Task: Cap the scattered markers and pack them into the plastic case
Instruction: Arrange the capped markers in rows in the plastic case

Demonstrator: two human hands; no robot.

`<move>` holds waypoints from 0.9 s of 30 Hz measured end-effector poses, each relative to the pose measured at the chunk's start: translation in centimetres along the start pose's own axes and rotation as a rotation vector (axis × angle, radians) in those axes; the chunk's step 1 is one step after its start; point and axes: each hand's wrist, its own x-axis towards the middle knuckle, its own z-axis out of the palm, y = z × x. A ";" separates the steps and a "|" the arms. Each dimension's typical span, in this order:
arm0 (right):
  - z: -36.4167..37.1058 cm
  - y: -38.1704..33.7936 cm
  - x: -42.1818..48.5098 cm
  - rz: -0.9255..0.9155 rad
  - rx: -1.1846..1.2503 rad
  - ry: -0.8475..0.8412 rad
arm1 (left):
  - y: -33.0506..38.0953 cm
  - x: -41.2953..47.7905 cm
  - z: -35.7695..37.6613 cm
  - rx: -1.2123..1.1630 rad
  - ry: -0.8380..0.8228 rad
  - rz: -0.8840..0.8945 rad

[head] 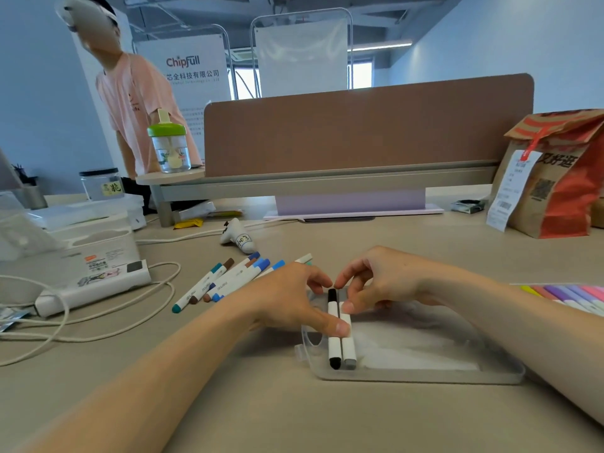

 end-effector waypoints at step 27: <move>1.3 -0.9 0.4 0.034 -0.352 0.096 | 0.5 -0.3 -0.7 0.321 -0.066 0.062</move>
